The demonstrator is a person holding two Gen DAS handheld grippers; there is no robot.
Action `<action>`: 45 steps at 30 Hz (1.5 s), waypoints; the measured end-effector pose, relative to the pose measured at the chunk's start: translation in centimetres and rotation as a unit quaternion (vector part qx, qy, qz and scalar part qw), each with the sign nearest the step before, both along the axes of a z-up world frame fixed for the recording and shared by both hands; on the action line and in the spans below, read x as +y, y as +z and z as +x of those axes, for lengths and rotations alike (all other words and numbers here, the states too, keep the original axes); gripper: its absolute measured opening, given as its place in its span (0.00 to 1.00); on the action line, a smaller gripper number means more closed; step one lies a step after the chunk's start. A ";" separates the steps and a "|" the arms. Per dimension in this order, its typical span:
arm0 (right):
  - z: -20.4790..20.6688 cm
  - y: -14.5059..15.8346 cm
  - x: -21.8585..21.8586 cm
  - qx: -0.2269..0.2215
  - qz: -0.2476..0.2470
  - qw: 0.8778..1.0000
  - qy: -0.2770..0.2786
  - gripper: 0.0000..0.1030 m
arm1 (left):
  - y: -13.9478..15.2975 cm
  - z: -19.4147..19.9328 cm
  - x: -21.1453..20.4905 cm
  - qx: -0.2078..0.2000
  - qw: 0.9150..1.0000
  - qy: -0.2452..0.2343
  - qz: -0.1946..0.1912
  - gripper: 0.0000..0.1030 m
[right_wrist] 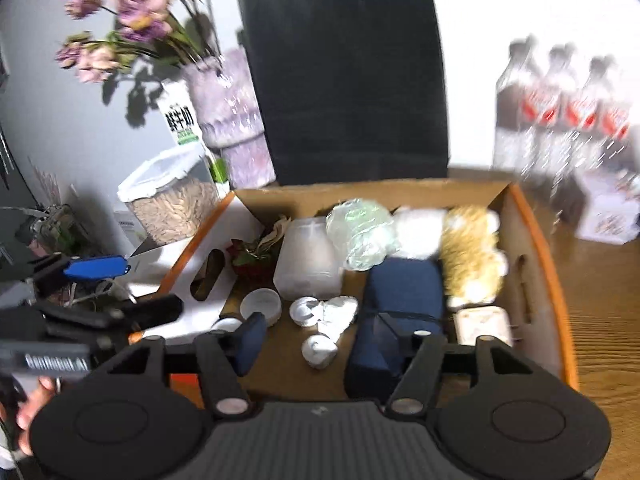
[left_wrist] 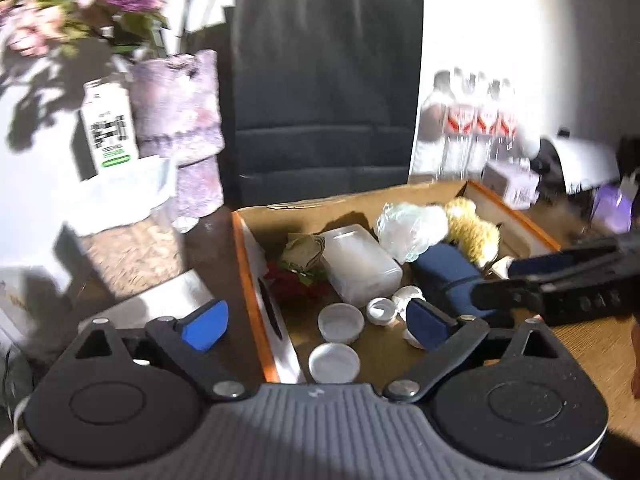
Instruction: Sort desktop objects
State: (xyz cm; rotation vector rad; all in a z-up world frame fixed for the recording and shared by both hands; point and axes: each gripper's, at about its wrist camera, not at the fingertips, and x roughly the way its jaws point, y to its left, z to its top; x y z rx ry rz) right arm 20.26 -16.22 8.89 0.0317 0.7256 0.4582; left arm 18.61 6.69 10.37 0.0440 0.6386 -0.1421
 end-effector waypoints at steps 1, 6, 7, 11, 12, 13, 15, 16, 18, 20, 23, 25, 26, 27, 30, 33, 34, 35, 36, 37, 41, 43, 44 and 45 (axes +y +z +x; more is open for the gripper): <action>-1.7 0.1 -0.5 -0.024 -0.003 1.000 -0.003 0.68 | 0.0 -1.0 0.0 -0.005 1.000 0.010 -0.005 0.96; -8.4 -0.7 -2.2 -0.101 -0.020 0.995 -0.003 0.83 | -0.6 -7.7 -0.2 -0.042 0.998 0.028 -0.040 1.00; -9.6 -1.1 -2.5 -0.108 -0.026 0.994 0.000 0.83 | -1.0 -8.8 -0.4 -0.043 0.998 0.030 -0.045 1.00; -13.4 -3.1 -3.5 -0.105 -0.052 0.993 -0.018 0.84 | -3.0 -13.5 -1.4 -0.062 0.996 0.018 -0.059 1.00; -14.3 -3.7 -3.8 -0.099 -0.049 0.994 -0.021 0.84 | -3.5 -14.7 -1.9 -0.066 0.996 0.005 -0.060 1.00; -15.0 -4.3 -4.1 -0.093 -0.042 0.994 -0.022 0.84 | -4.2 -15.8 -2.4 -0.064 0.996 -0.009 -0.060 1.00; -16.1 -5.2 -4.8 -0.082 -0.022 0.996 -0.025 0.84 | -5.4 -17.6 -3.2 -0.057 0.996 -0.027 -0.063 1.00; -16.6 -5.6 -5.2 -0.078 -0.012 0.997 -0.025 0.84 | -5.8 -18.2 -3.6 -0.054 0.996 -0.032 -0.065 1.00; -16.9 -6.2 -5.7 -0.071 0.000 0.997 -0.025 0.84 | -6.4 -18.8 -4.2 -0.055 0.995 -0.048 -0.067 1.00; -16.7 -6.2 -5.8 -0.070 -0.006 0.997 -0.036 0.84 | -6.7 -18.4 -4.9 -0.050 0.995 -0.060 -0.059 1.00; -16.5 -5.7 -6.7 -0.073 0.002 0.995 -0.064 0.84 | -6.9 -16.4 -6.4 -0.045 0.997 -0.062 -0.032 1.00; -16.3 -5.6 -7.1 -0.068 0.018 0.995 -0.068 0.84 | -6.8 -14.6 -7.2 -0.044 0.996 -0.074 -0.021 1.00; -16.2 -5.7 -7.3 -0.065 0.023 0.995 -0.069 0.84 | -6.9 -13.6 -7.7 -0.039 0.995 -0.087 -0.017 1.00; -16.2 -5.8 -7.5 -0.064 0.024 0.995 -0.070 0.84 | -7.1 -12.7 -8.3 -0.031 0.995 -0.099 -0.010 1.00; -16.2 -6.2 -7.8 -0.063 0.018 0.995 -0.070 0.84 | -8.3 -10.1 -9.8 -0.005 0.993 -0.112 0.031 1.00; -15.8 -6.7 -7.8 -0.055 0.013 0.996 -0.063 0.84 | -9.3 -8.5 -10.1 0.020 0.994 -0.102 0.036 1.00; -15.7 -6.8 -7.8 -0.055 0.011 0.996 -0.063 0.84 | -9.6 -8.0 -9.8 0.031 0.995 -0.095 0.021 1.00; -15.6 -7.0 -7.8 -0.053 0.010 0.997 -0.063 0.84 | -9.8 -7.7 -9.2 0.044 0.995 -0.088 -0.003 1.00; -15.5 -7.2 -7.8 -0.051 0.011 0.997 -0.063 0.84 | -9.9 -7.5 -8.8 0.050 0.995 -0.085 -0.025 0.99; -15.3 -7.3 -7.8 -0.047 0.012 0.997 -0.063 0.84 | -9.8 -7.7 -8.4 0.040 0.995 -0.085 -0.038 0.95; -15.0 -7.9 -7.7 -0.039 0.016 0.997 -0.058 0.84 | -9.5 -8.5 -7.0 0.034 0.993 -0.085 -0.078 0.88; -14.9 -8.0 -7.5 -0.037 0.015 0.998 -0.056 0.84 | -9.3 -9.6 -6.5 0.025 0.994 -0.068 -0.086 0.82; -14.9 -8.1 -7.5 -0.037 0.014 0.998 -0.055 0.84 | -8.9 -10.0 -6.3 0.015 0.995 -0.053 -0.082 0.47; -14.9 -8.0 -7.5 -0.038 0.014 0.998 -0.054 0.84 | -8.5 -10.6 -5.9 0.011 0.996 -0.042 -0.083 0.14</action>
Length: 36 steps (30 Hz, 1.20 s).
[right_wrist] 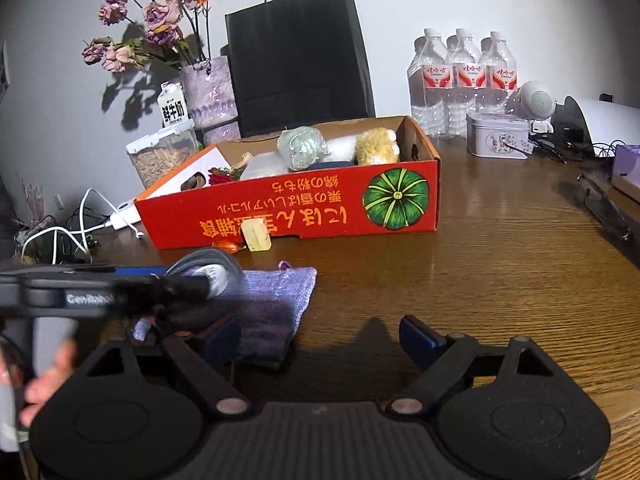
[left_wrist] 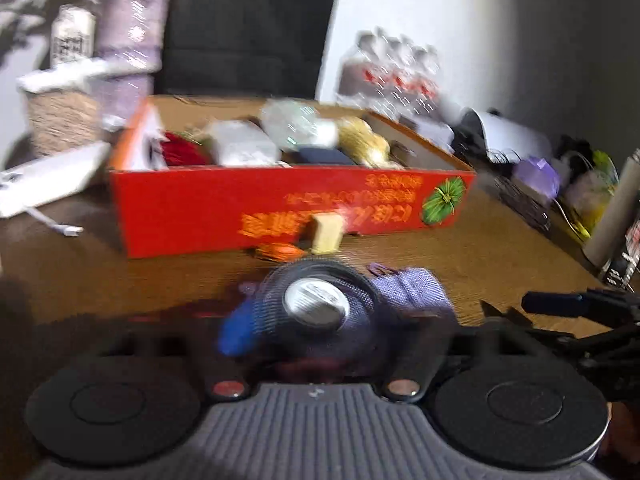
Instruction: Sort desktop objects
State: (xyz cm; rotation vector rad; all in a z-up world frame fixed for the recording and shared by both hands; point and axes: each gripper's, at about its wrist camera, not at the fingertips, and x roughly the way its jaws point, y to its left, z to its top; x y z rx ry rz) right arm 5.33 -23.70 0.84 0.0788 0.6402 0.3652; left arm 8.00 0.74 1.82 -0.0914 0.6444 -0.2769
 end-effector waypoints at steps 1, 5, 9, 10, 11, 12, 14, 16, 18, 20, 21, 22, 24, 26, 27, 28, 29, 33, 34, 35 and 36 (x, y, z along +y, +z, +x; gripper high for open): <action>0.0 0.1 0.0 -0.001 0.000 1.000 0.002 0.84 | 0.3 -0.6 0.7 0.001 1.000 0.002 -0.020 0.14; 0.2 0.5 0.4 -0.008 0.000 1.000 0.010 0.83 | 1.1 -2.7 3.0 -0.014 0.998 0.011 -0.053 0.09; 1.0 0.9 1.5 -0.006 0.018 1.000 0.025 0.80 | 1.2 -2.9 3.4 -0.007 0.999 0.002 -0.032 0.23; 1.4 0.9 2.0 0.000 0.023 0.999 0.033 0.69 | 1.2 -2.5 3.3 -0.002 0.999 -0.001 -0.034 0.33; 1.8 0.9 2.5 0.005 0.023 0.999 0.041 0.63 | 1.2 -2.0 3.1 0.000 0.999 -0.006 -0.033 0.53; 2.2 0.9 3.2 0.010 0.019 0.999 0.049 0.49 | 1.2 -1.5 2.6 -0.002 1.000 -0.014 -0.026 0.58; 2.9 0.7 4.7 0.016 0.001 0.998 0.063 0.43 | 1.1 -0.8 1.5 -0.008 0.999 -0.038 -0.010 0.58; 3.6 -0.2 5.9 0.030 -0.020 0.997 0.063 0.31 | 0.8 0.1 0.5 0.003 0.999 -0.050 -0.001 0.54; 3.5 -0.3 6.5 0.013 -0.040 0.997 0.059 0.23 | 0.0 0.9 0.0 0.027 0.998 -0.057 0.001 0.35; 3.3 -0.5 6.7 0.014 -0.039 0.998 0.057 0.17 | -0.5 1.2 -0.4 0.035 0.998 -0.059 0.007 0.33; 3.0 -0.5 6.8 0.008 -0.042 0.998 0.054 0.13 | -0.5 1.1 -0.6 0.033 0.998 -0.061 0.015 0.33; 2.6 -0.3 6.8 -0.004 -0.045 0.998 0.051 0.11 | -0.4 0.8 -0.7 0.030 0.998 -0.061 0.019 0.31; 1.2 0.6 7.0 -0.030 -0.053 0.997 0.047 0.10 | 0.3 -0.2 -0.9 0.012 0.998 -0.050 0.028 0.15; -0.2 1.7 7.0 -0.057 -0.053 0.996 0.053 0.09 | 1.4 -2.2 -1.0 -0.028 0.998 -0.045 0.037 0.14; -0.8 2.2 6.8 -0.066 -0.050 0.995 0.055 0.09 | 1.8 -3.1 -1.0 -0.044 0.997 -0.039 0.039 0.11; -1.5 2.7 6.7 -0.073 -0.044 0.995 0.058 0.09 | 2.2 -4.0 -1.0 -0.053 0.997 -0.035 0.039 0.11; -2.0 3.2 6.4 -0.078 -0.036 0.995 0.060 0.09 | 2.7 -4.5 -0.8 -0.057 0.997 -0.033 0.035 0.11; -2.6 4.7 5.8 -0.085 -0.007 0.994 0.062 0.09 | 4.4 -6.5 -0.1 -0.083 0.996 -0.032 0.015 0.12; -2.6 5.0 5.8 -0.090 -0.007 0.994 0.058 0.09 | 4.7 -6.7 0.0 -0.088 0.995 -0.036 0.016 0.13; -2.5 5.1 5.9 -0.095 -0.011 0.994 0.055 0.09 | 4.9 -7.0 0.1 -0.092 0.995 -0.035 0.017 0.14; -2.5 5.3 6.0 -0.097 -0.014 0.994 0.052 0.09 | 5.0 -7.0 0.1 -0.093 0.995 -0.034 0.015 0.14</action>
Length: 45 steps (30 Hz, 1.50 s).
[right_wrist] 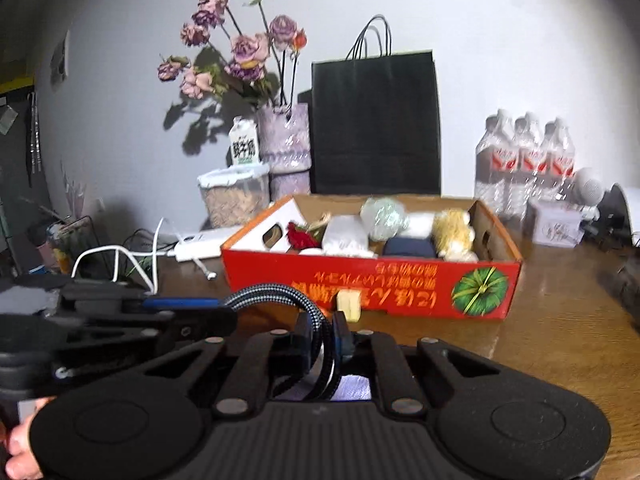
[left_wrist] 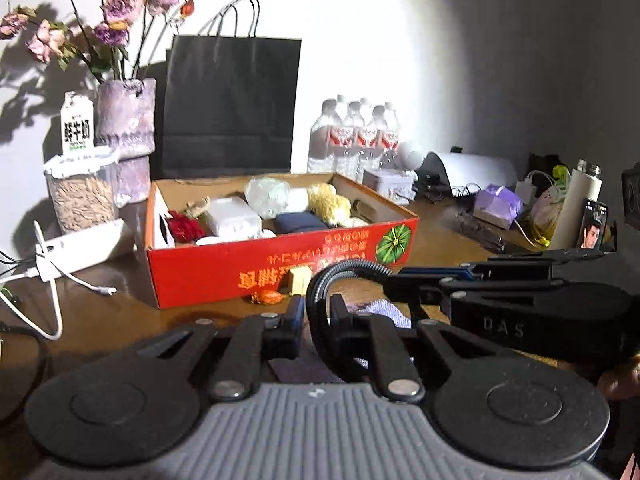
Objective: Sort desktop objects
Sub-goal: 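Carry the coiled cable into the box while both tools open to release it, then withdraw both open tools from the box back over the table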
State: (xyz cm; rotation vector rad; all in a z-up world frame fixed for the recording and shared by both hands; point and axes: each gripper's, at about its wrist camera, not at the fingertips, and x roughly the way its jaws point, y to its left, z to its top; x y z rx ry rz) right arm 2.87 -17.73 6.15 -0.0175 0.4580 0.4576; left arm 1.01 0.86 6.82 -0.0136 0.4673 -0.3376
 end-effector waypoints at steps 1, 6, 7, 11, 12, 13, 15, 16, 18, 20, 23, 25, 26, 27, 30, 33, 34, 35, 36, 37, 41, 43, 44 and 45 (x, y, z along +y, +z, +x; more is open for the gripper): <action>0.1 0.1 0.0 0.000 0.001 1.000 -0.003 0.09 | -0.1 0.1 0.0 0.005 1.000 -0.003 -0.001 0.14; 0.8 0.7 0.7 -0.010 -0.009 1.000 -0.005 0.09 | -0.2 1.3 0.3 0.011 1.000 0.012 -0.011 0.11; 1.1 1.1 0.9 -0.015 -0.011 1.000 -0.005 0.09 | 0.1 1.7 0.4 0.011 1.000 0.016 -0.012 0.11; 3.7 4.0 1.4 -0.040 -0.004 0.999 -0.010 0.09 | 3.2 4.1 0.9 -0.015 1.000 0.015 -0.008 0.10; 4.9 4.9 1.6 -0.045 0.000 0.999 -0.011 0.09 | 4.2 5.3 1.0 -0.022 1.000 0.013 -0.006 0.10; 6.4 5.9 1.8 -0.047 0.005 0.999 -0.010 0.09 | 5.2 6.7 1.2 -0.027 1.000 0.014 -0.008 0.10; 9.4 7.4 2.4 -0.042 0.005 0.999 -0.014 0.09 | 7.0 9.8 1.6 -0.024 1.000 0.014 -0.007 0.10; 11.5 7.9 2.8 -0.029 0.005 0.999 -0.013 0.09 | 7.7 11.5 1.8 -0.020 1.000 0.015 -0.004 0.10; 14.7 8.0 3.4 -0.002 0.005 1.000 -0.013 0.09 | 8.4 14.8 2.0 -0.002 1.000 0.021 0.004 0.10; 18.1 7.3 4.0 0.040 0.009 0.999 -0.009 0.08 | 8.0 17.9 2.5 0.021 0.999 0.035 0.007 0.10; 22.4 4.8 5.2 0.103 -0.004 0.995 -0.008 0.08 | 5.8 22.0 3.0 0.067 0.996 0.049 0.019 0.10; 24.2 2.8 6.0 0.140 -0.016 0.990 -0.009 0.08 | 3.6 24.1 3.1 0.102 0.993 0.058 0.027 0.10; 24.9 1.7 6.3 0.159 -0.024 0.987 -0.013 0.08 | 2.5 25.1 3.0 0.120 0.990 0.059 0.036 0.09; 25.4 0.8 6.6 0.178 -0.029 0.983 -0.015 0.09 | 1.6 25.6 2.9 0.134 0.988 0.060 0.042 0.05; 25.7 -1.3 7.1 0.221 -0.038 0.974 0.003 0.09 | -0.5 26.3 2.7 0.176 0.982 0.048 0.046 0.03; 25.6 -2.0 7.2 0.226 -0.044 0.973 0.002 0.14 | -1.2 25.9 2.5 0.176 0.982 0.037 0.061 0.05; 25.6 -2.0 7.1 0.224 -0.047 0.973 -0.004 0.22 | -1.1 25.8 2.5 0.174 0.982 0.035 0.058 0.06; 25.5 -1.8 6.9 0.223 -0.048 0.974 -0.008 0.25 | -0.9 25.7 2.7 0.173 0.983 0.035 0.054 0.07; 25.5 -1.5 6.7 0.221 -0.050 0.974 -0.016 0.29 | -0.7 25.7 2.9 0.174 0.983 0.042 0.052 0.17; 25.5 -1.1 6.5 0.214 -0.052 0.975 -0.024 0.29 | -0.3 25.7 3.0 0.172 0.982 0.058 0.052 0.28; 23.8 1.0 4.4 0.172 -0.039 0.984 -0.026 0.51 | 1.5 24.3 4.1 0.130 0.984 0.106 0.059 0.89; 22.3 1.7 3.4 0.142 -0.040 0.989 -0.032 0.79 | 2.3 23.1 4.7 0.118 0.986 0.109 0.046 0.97; 21.6 1.9 2.9 0.127 -0.044 0.990 -0.038 0.84 | 2.6 22.2 4.8 0.102 0.988 0.108 0.044 1.00; 20.7 2.1 2.4 0.113 -0.047 0.992 -0.044 0.85 | 2.7 21.2 4.8 0.086 0.989 0.111 0.049 1.00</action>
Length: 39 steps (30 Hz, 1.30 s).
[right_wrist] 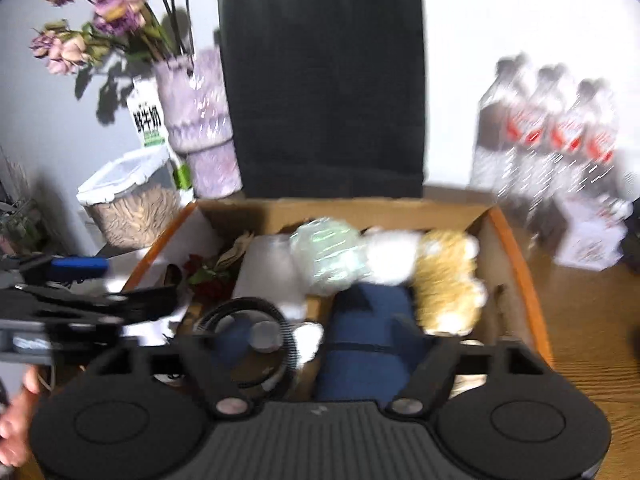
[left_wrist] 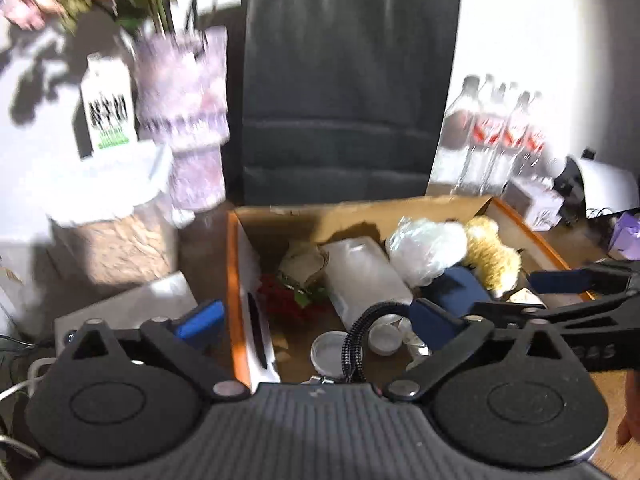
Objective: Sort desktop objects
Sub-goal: 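Withdraw both open tools from the box back over the table, then grasp the round silver disc with the left tool while the right tool grasps the purple pouch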
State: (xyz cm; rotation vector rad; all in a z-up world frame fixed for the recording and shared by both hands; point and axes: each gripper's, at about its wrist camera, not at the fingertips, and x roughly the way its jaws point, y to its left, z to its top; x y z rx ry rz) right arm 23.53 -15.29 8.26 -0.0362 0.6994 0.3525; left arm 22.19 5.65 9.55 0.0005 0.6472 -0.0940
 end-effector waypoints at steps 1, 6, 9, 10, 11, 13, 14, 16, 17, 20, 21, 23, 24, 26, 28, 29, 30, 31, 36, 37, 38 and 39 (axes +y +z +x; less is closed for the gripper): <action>-1.3 0.2 -0.7 -0.017 -0.001 1.000 -0.002 0.85 | 0.1 -1.3 -0.2 -0.015 1.000 0.010 0.015 1.00; -7.6 -0.4 -4.2 -0.051 0.034 0.998 0.033 0.93 | -0.6 -7.7 -1.2 -0.057 0.997 0.027 0.051 1.00; -11.3 -2.2 -5.3 -0.049 0.042 0.996 0.054 0.93 | -2.0 -11.5 -1.8 -0.056 0.997 0.026 0.044 1.00; -12.4 -2.7 -5.5 -0.051 0.042 0.996 0.052 0.93 | -2.7 -12.7 -1.9 -0.051 0.998 0.028 0.036 1.00; -13.5 -3.3 -5.7 -0.053 0.043 0.997 0.049 0.93 | -3.4 -13.9 -2.1 -0.044 0.998 0.027 0.025 1.00; -15.5 -4.2 -6.1 -0.054 0.041 0.997 0.043 0.93 | -4.8 -16.2 -2.4 -0.026 0.999 0.024 -0.005 1.00; -16.4 -4.6 -6.2 -0.056 0.039 0.997 0.040 0.93 | -5.4 -17.1 -2.5 -0.021 0.999 0.020 -0.016 1.00; -18.2 -5.2 -6.3 -0.051 0.034 0.997 0.046 0.92 | -6.5 -18.9 -2.7 -0.015 1.000 0.009 -0.022 1.00; -18.9 -5.4 -6.3 -0.049 0.031 0.997 0.050 0.92 | -6.9 -19.7 -2.9 -0.012 1.000 0.010 -0.016 1.00; -20.0 -6.3 -6.6 -0.012 0.039 0.998 0.057 0.92 | -7.3 -21.6 -3.1 -0.013 1.000 0.005 -0.006 1.00; -20.2 -6.4 -6.7 -0.006 0.045 0.997 0.059 0.92 | -7.3 -22.1 -3.2 -0.015 1.000 0.001 -0.008 1.00; -20.7 -6.7 -6.9 -0.006 0.047 0.997 0.058 0.92 | -7.2 -22.6 -3.4 -0.020 1.000 -0.010 -0.013 1.00; -20.8 -6.7 -7.0 -0.008 0.044 0.998 0.055 0.92 | -7.1 -22.6 -3.6 -0.024 1.000 -0.014 -0.013 1.00; -20.8 -6.6 -7.0 -0.012 0.037 0.998 0.048 0.92 | -7.2 -22.1 -4.1 -0.027 1.000 -0.015 -0.002 1.00; -20.7 -6.5 -7.1 -0.015 0.035 0.998 0.046 0.91 | -7.2 -21.4 -4.8 -0.029 0.999 -0.020 0.011 1.00; -20.5 -6.5 -7.2 -0.015 0.035 0.998 0.045 0.91 | -7.3 -20.9 -5.1 -0.030 0.999 -0.030 0.014 1.00; -20.3 -6.6 -7.2 -0.014 0.033 0.998 0.043 0.90 | -7.4 -20.3 -5.4 -0.032 0.999 -0.037 0.014 1.00; -20.0 -6.6 -7.3 -0.013 0.032 0.999 0.042 0.88 | -7.5 -19.9 -5.7 -0.032 0.998 -0.043 0.012 0.99; -17.7 -6.9 -7.8 0.005 0.036 0.999 0.030 0.76 | -7.4 -16.4 -7.2 -0.030 0.996 -0.079 -0.013 0.78; -17.4 -6.9 -7.9 0.007 0.038 0.999 0.029 0.76 | -7.4 -15.8 -7.6 -0.028 0.995 -0.090 -0.017 0.77; -17.1 -7.1 -8.0 0.009 0.040 0.999 0.029 0.75 | -7.6 -15.3 -8.0 -0.025 0.994 -0.101 -0.021 0.77; -16.8 -7.1 -7.9 0.010 0.040 0.999 0.033 0.71 | -7.8 -14.8 -8.4 -0.022 0.994 -0.108 -0.020 0.76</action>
